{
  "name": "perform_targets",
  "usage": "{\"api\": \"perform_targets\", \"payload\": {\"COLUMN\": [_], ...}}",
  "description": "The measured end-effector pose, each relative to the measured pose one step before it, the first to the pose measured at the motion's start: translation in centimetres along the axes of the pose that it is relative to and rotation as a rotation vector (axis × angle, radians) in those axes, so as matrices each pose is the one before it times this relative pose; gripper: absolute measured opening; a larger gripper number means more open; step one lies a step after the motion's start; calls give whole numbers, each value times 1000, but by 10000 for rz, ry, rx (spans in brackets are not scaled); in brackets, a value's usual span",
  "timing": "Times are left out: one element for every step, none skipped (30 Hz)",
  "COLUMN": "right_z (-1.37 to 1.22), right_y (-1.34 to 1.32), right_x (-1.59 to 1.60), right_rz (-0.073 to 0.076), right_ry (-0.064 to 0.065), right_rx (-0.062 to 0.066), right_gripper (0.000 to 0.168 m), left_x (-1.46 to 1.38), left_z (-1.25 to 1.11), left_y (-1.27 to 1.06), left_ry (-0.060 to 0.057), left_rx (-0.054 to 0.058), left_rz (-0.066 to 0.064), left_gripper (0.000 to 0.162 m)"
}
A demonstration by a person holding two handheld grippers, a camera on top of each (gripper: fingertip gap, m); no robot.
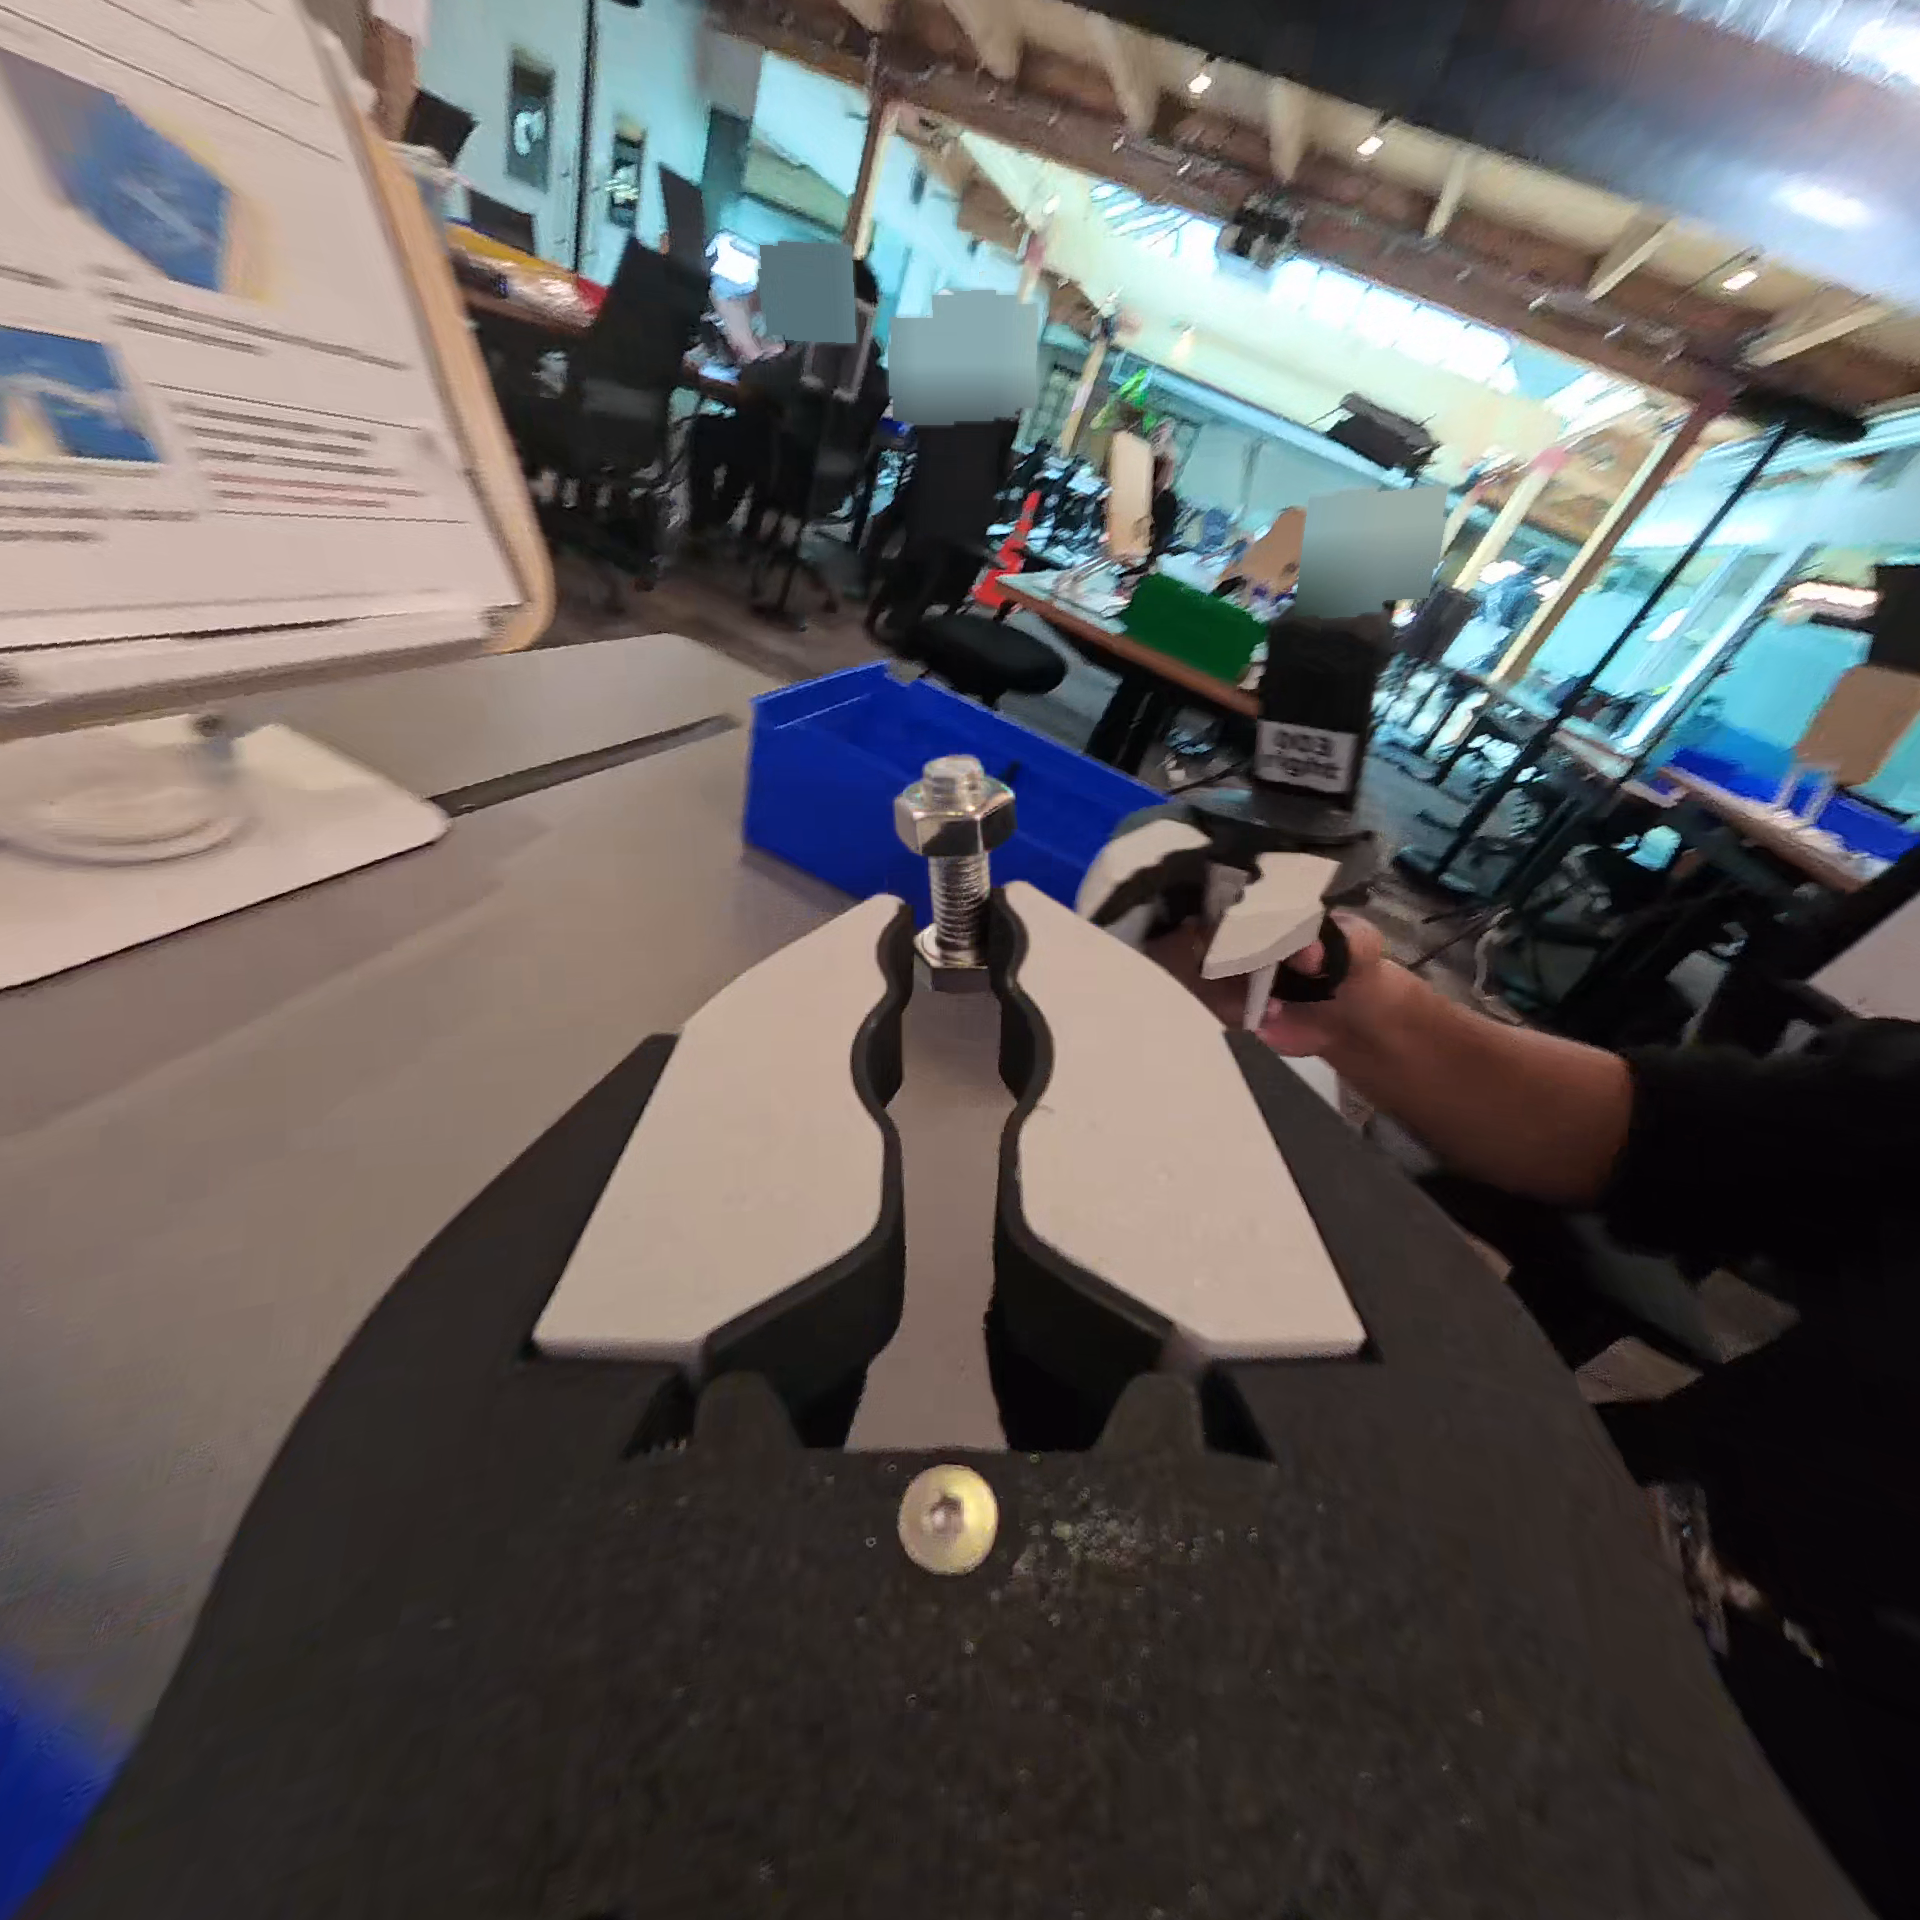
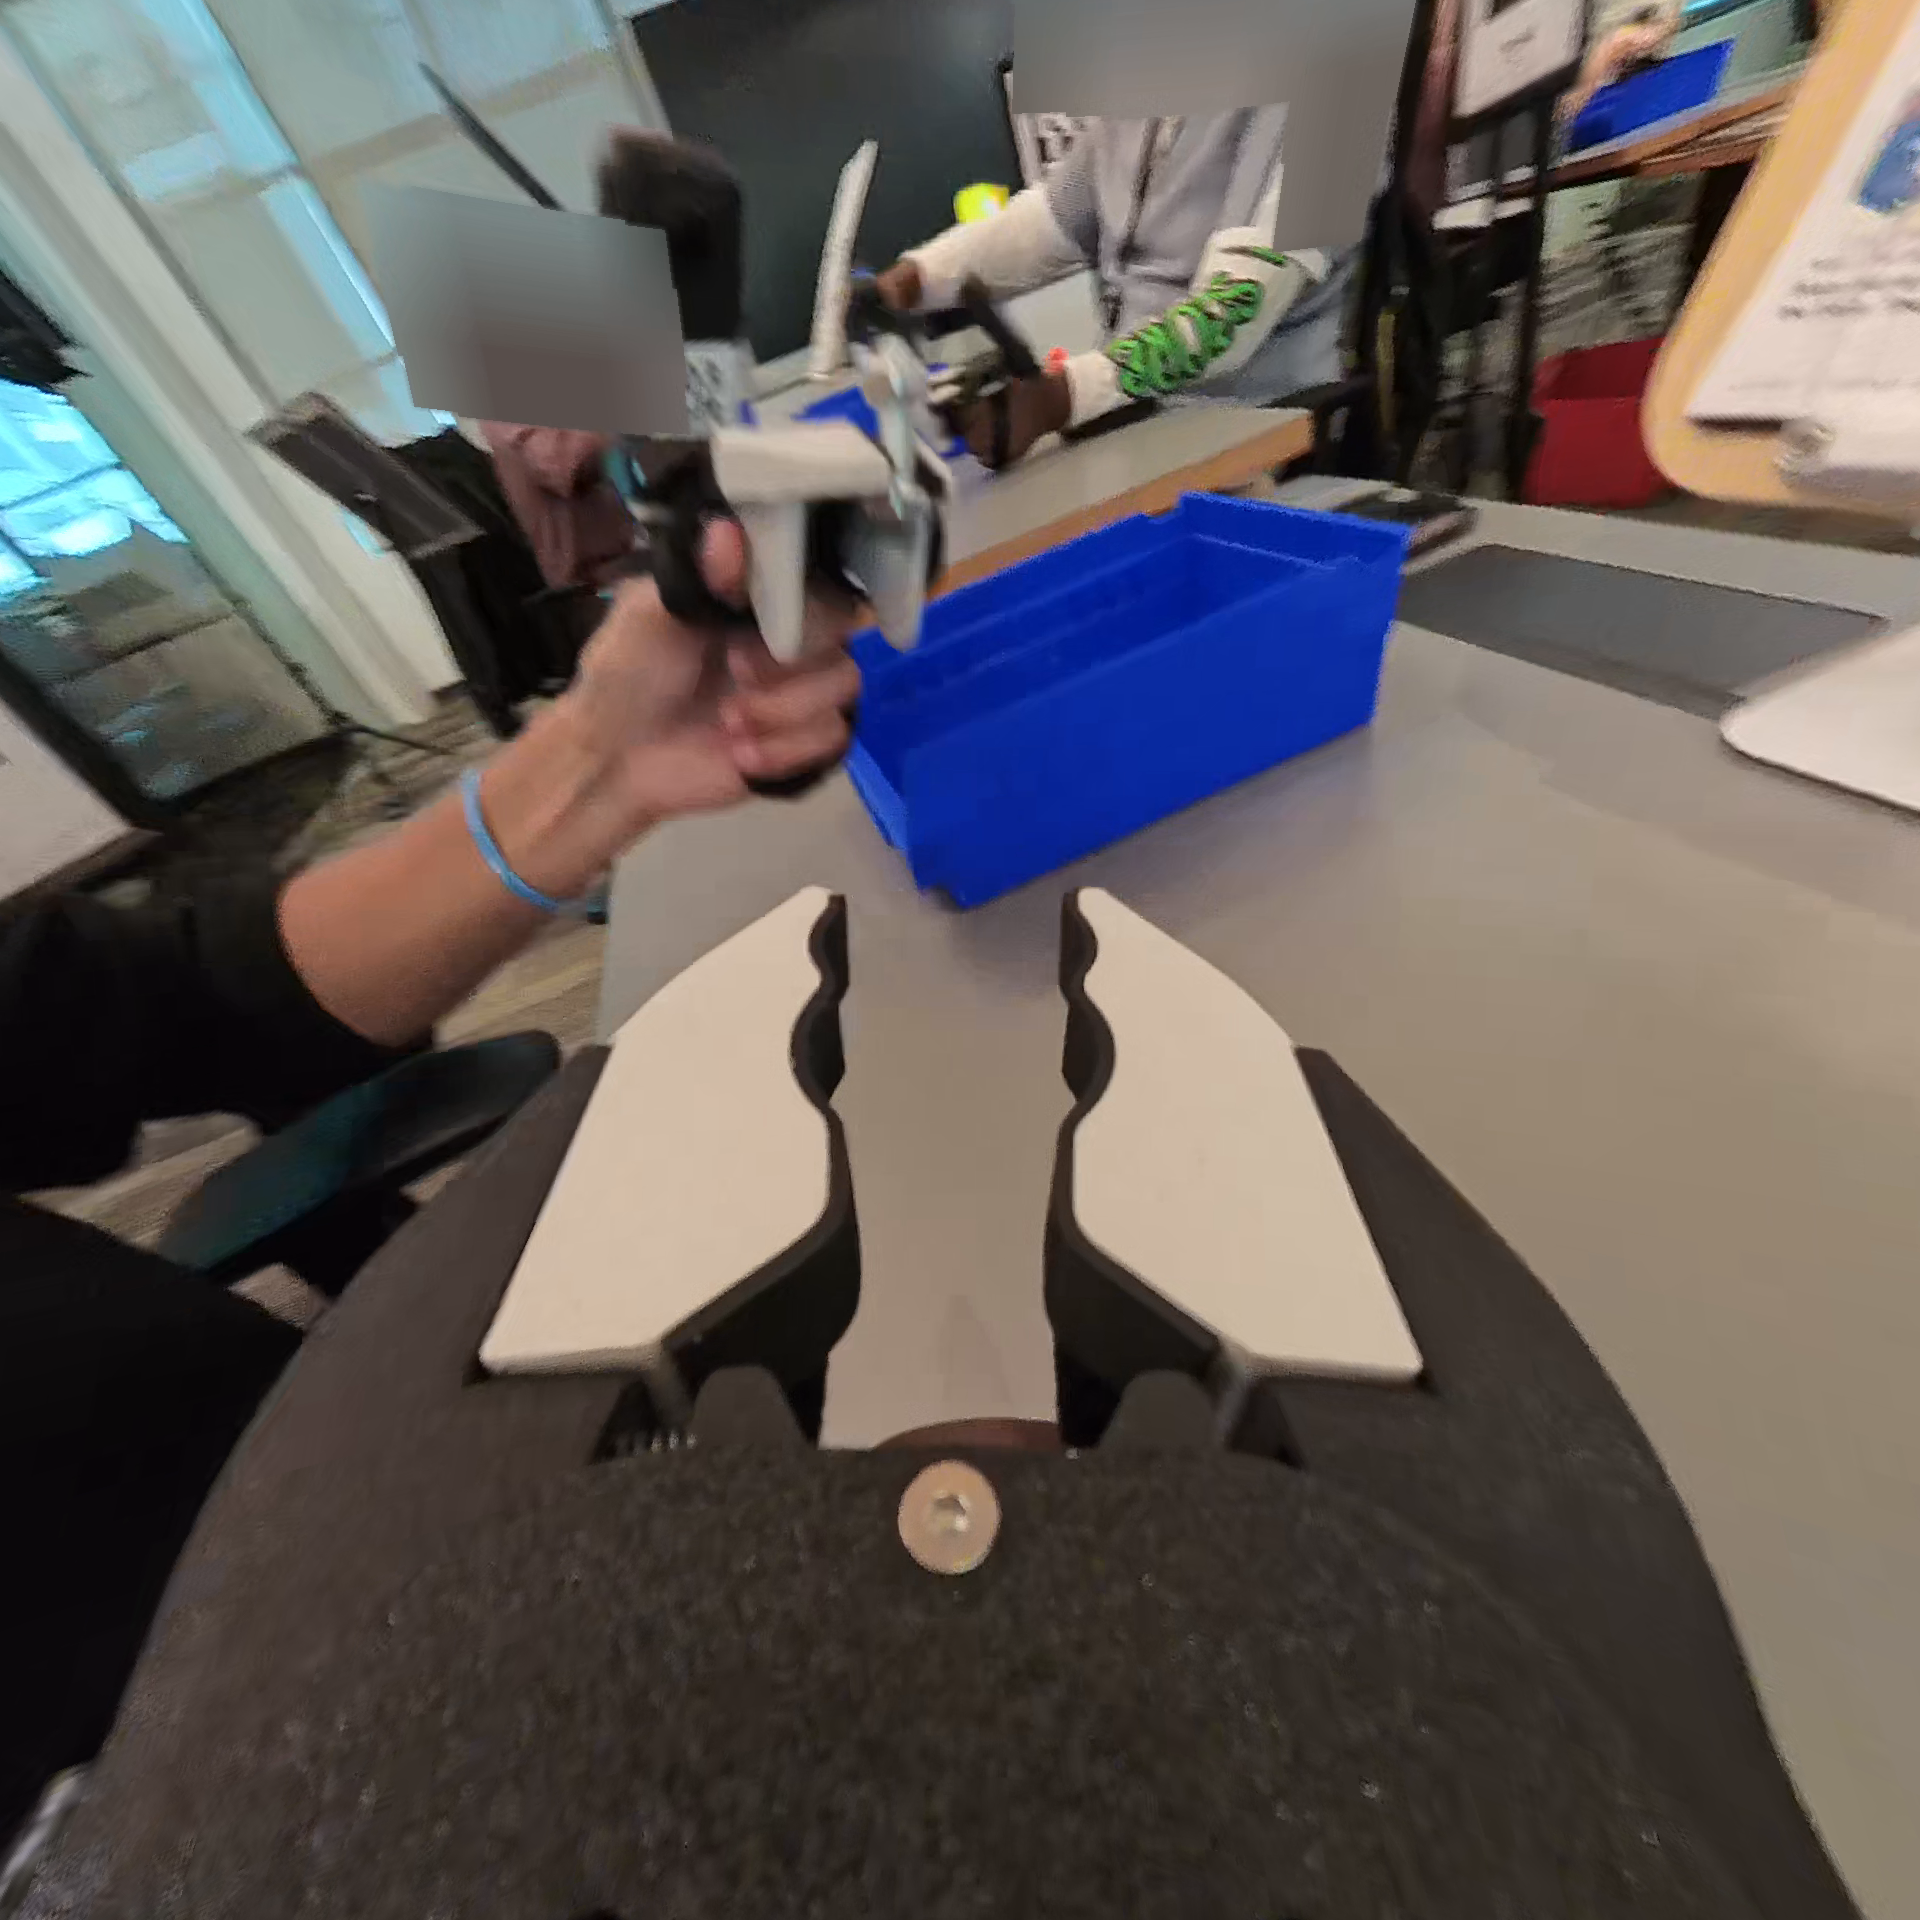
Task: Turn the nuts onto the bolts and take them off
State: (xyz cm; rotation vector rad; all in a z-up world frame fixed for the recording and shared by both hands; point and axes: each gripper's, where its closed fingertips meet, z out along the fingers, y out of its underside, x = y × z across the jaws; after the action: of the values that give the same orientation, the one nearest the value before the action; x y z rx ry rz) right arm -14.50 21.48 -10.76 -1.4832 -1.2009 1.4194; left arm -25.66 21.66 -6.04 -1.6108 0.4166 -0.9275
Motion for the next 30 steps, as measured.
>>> {"api": "perform_targets", "payload": {"right_z": [505,497,440,332,196,59,-51,-127,-118,-87,-46,5,48,121,249,392,485,554,572,499,240,-169,-498,-654,-653,-572,-343,9,405,771], "right_y": [-1090,-962,-665,-442,-341,-182,-11,77,240,328,299,197,-21,-140,-24,114,223,577,595,365,214,-23,-223,-179,-106,-141,-103,15,87,230], "right_x": [-257,-68,-74,-210,-196,-157,-215,-229,-114,-125,-27,79,9,-186,-314,-434,5,355,284,82,118,234,239,257,169,-150,-345,-335,-295,-77], "right_rz": [52,64,134,131,36,-97,-195,-204,-171,-106,6,58,17,38,87,111,57,-63,-81,-21,-36,-101,-90,49,157,97,48,40,31,103], "right_ry": [-481,-376,-355,-365,-243,-92,-47,-24,31,-34,-17,23,-34,-146,-237,-298,4,191,150,15,74,183,158,111,32,-106,-167,-127,-138,-50], "right_rx": [33,80,20,-2,102,113,40,21,-78,-137,-103,-52,90,147,50,-26,-51,-261,-238,-77,-42,63,164,61,-13,36,62,14,16,-20], "right_gripper": [40,43,49,55,59,64,70,71,71,71,72,73,73,73,72,73,77,76,79,80,81,81,79,76,76,74,73,74,75,82], "left_x": [924,629,130,-13,-2,-20,182,209,261,412,392,100,44,150,44,137,289,106,181,194,70,98,12,-109,-141,-168,-175,-132,-24,-57], "left_z": [1444,1339,1158,937,757,656,579,338,66,-44,-23,28,73,116,159,203,218,224,286,325,292,168,27,-106,-197,-219,-185,-106,59,203], "left_y": [327,384,458,482,504,645,956,936,370,84,93,148,233,258,235,180,135,12,103,247,225,159,60,-31,-58,-50,1,27,152,212], "left_ry": [384,319,62,23,69,75,206,113,26,180,248,68,30,103,42,100,213,44,89,97,-25,9,7,-20,4,7,5,19,76,11], "left_rx": [95,82,61,55,48,-53,-365,-445,-32,121,7,-79,-156,-132,-111,-50,-33,20,-86,-209,-156,-84,6,66,84,73,45,47,-47,-103], "left_rz": [-154,-142,-3,109,42,21,13,177,244,99,-60,-47,37,49,-17,-21,-35,-10,7,15,95,78,-21,-66,-65,-81,-78,-57,-41,3], "left_gripper": [12,12,12,12,12,12,12,12,8,8,8,8,8,9,9,8,8,8,8,8,8,9,8,8,8,8,8,8,8,9]}}
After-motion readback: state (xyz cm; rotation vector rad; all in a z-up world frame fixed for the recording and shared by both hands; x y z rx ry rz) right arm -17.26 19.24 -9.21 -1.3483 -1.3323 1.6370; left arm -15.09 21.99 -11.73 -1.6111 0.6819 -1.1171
